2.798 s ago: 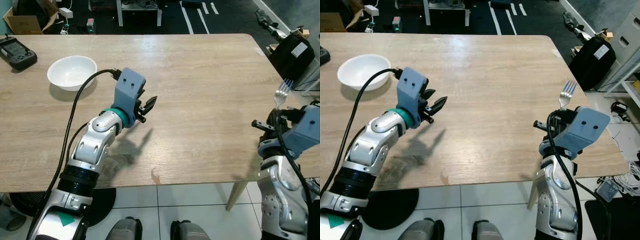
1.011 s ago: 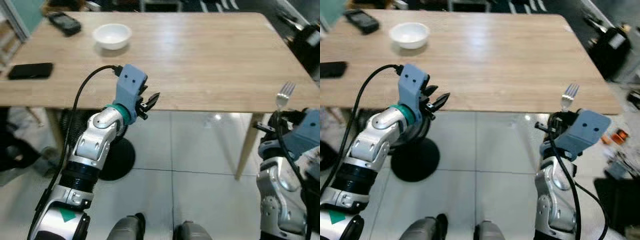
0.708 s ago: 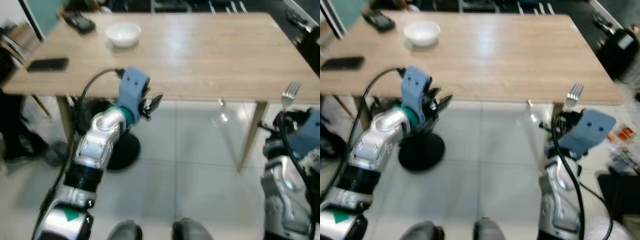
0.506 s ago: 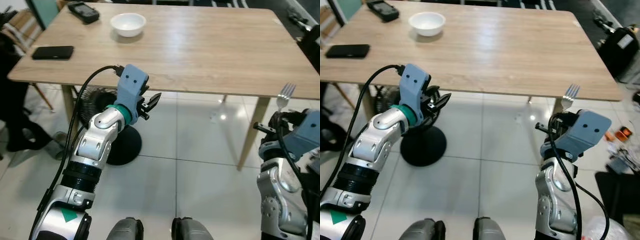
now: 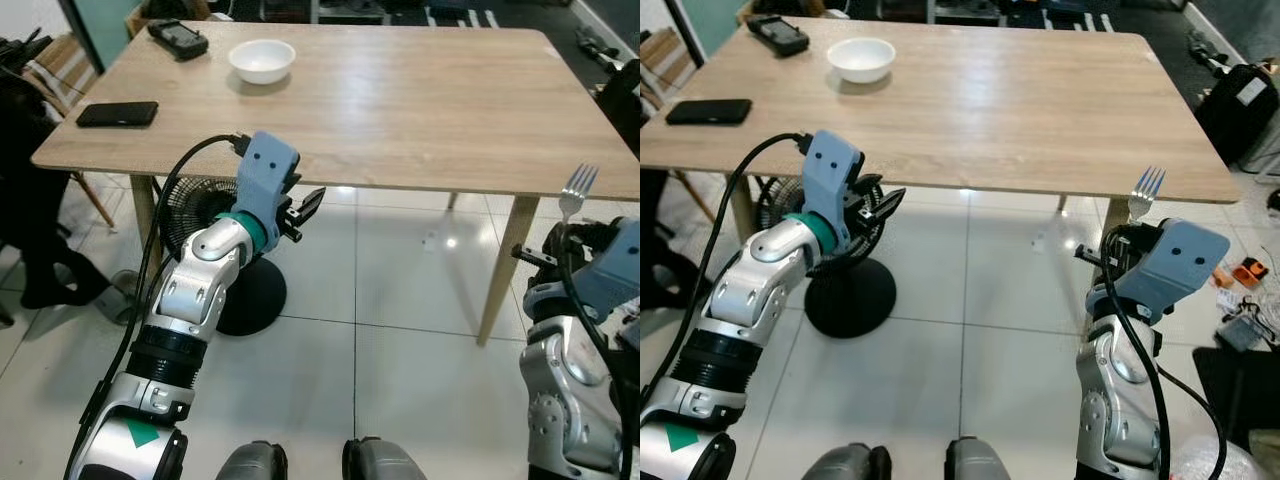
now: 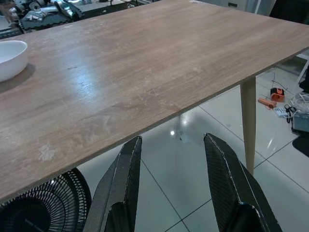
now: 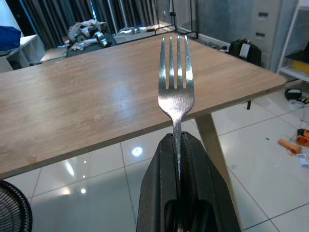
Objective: Setting the table
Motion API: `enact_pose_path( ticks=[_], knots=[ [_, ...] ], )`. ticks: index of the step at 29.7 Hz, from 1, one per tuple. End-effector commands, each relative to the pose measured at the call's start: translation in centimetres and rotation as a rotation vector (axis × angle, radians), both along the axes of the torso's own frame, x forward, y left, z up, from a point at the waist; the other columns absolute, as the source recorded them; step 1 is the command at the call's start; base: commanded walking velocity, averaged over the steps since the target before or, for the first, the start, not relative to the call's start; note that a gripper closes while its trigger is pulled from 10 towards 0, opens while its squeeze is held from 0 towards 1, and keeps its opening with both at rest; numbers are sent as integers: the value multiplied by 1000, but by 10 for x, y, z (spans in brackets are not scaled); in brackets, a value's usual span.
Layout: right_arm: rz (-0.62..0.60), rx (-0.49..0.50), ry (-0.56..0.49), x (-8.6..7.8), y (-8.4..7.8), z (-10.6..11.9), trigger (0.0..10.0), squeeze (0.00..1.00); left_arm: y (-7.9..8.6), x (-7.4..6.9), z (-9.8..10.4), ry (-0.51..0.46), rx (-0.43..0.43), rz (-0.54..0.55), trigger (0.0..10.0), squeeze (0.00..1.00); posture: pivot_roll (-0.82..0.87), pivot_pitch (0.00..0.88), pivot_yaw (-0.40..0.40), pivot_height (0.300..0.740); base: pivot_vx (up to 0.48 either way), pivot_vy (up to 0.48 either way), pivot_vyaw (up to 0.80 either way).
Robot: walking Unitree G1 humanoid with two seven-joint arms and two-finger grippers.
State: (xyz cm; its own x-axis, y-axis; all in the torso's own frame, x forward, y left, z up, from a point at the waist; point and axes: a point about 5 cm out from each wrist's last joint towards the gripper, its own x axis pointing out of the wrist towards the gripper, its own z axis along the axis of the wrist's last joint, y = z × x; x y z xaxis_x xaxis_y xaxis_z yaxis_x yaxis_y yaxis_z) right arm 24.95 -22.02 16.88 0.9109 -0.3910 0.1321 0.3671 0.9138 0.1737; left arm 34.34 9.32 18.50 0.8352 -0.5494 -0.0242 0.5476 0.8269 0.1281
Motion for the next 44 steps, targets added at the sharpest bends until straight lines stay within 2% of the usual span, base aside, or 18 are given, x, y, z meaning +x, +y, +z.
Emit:
enact_pose_path(
  ticks=[1, 35, 38, 42, 44],
  knots=[
    [4, 7, 12, -1, 1, -2, 10000, 0, -1, -1, -4, 15, 12, 0, 10000, 0, 34, 0, 73, 740, 0, 0, -800],
    [9, 10, 14, 1, 1, -2, 10000, 0, 2, -1, -7, 19, 15, 9, 10000, 0, 38, 0, 68, 740, 0, 0, -800],
    [39, 5, 23, 4, 4, -4, 10000, 0, 8, -2, -10, 19, 25, 38, 10000, 0, 49, 0, 58, 740, 0, 0, -800],
    [172, -38, 44, 15, 16, -5, 10000, 0, 24, -3, -13, 19, 23, 117, 10000, 0, 82, 0, 29, 740, 0, 0, -800],
    [215, -59, 54, 17, 20, -5, 10000, 0, 27, -4, -14, 19, 20, 124, 10000, 0, 90, 0, 20, 740, 0, 0, -800]
  ],
)
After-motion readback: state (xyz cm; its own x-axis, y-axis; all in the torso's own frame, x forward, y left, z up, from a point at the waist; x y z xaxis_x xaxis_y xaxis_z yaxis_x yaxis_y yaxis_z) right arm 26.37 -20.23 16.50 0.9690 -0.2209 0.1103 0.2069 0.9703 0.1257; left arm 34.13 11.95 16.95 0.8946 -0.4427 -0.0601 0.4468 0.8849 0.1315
